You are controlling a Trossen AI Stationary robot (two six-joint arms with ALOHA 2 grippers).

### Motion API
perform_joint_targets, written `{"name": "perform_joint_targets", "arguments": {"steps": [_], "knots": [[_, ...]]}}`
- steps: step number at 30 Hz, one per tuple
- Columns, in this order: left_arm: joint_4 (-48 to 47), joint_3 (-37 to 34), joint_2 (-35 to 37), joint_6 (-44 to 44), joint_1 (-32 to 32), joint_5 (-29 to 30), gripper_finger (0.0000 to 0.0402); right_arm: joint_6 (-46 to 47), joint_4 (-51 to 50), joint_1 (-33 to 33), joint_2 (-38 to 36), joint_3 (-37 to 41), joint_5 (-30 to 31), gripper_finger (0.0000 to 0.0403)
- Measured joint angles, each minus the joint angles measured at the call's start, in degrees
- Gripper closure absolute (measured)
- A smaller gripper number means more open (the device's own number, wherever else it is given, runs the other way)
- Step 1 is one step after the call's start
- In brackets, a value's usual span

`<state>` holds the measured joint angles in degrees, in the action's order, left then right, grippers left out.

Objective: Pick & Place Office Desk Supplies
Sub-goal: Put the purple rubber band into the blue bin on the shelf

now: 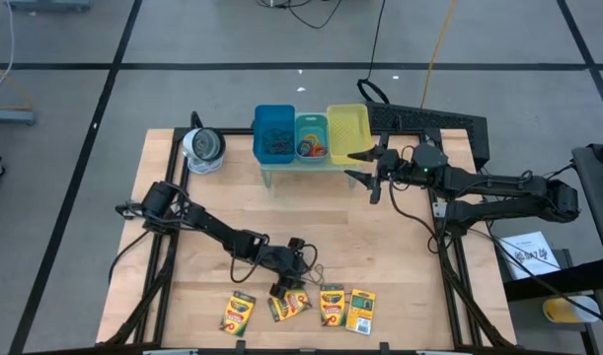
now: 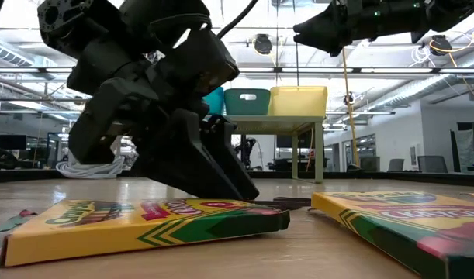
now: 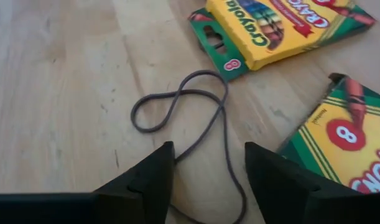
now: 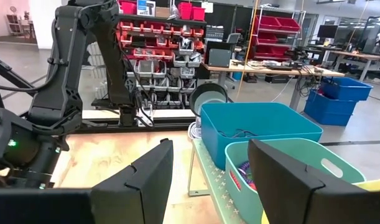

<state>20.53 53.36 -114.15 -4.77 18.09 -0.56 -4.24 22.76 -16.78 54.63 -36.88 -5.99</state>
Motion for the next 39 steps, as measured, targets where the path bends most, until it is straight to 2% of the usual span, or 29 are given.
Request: {"name": "perform_joint_targets", "arguments": {"steps": [4, 13, 18, 23, 29, 33, 35, 39], "knots": [[-2.6, 0.0, 0.1, 1.3, -0.8, -1.1, 0.0251, 0.6, 0.1, 0.0, 0.0, 0.0, 0.0, 0.0206], [-4.7, 0.0, 0.1, 1.9, -3.1, -1.3, 0.0391, 0.6, -0.7, 0.0, 0.0, 0.0, 0.0, 0.0206], [-4.2, -0.1, 0.1, 1.8, -4.3, 4.1, 0.0396, 0.5, -2.0, 0.0, 0.0, 0.0, 0.0, 0.0206], [-2.7, -0.3, 1.1, 0.8, -5.7, 7.0, 0.0398, 0.6, -2.1, 0.0, 0.0, 0.0, 0.0, 0.0206], [-2.6, -0.4, 6.5, -1.9, -6.7, 11.1, 0.0399, 0.6, -2.7, 0.0, 0.0, 0.0, -0.1, 0.0206], [-2.3, -0.3, 9.1, -0.5, -7.0, 8.0, 0.0398, 0.5, -3.4, 0.0, 0.0, 0.0, -0.1, 0.0206], [0.7, -0.3, 9.2, -0.5, -6.9, 6.0, 0.0397, 0.5, -3.7, 0.0, 0.0, 0.0, -0.1, 0.0206], [0.7, -0.2, 7.4, -0.3, -5.8, 6.4, 0.0376, 0.4, -4.0, 0.0, 0.0, 0.0, -0.1, 0.0206]]}}
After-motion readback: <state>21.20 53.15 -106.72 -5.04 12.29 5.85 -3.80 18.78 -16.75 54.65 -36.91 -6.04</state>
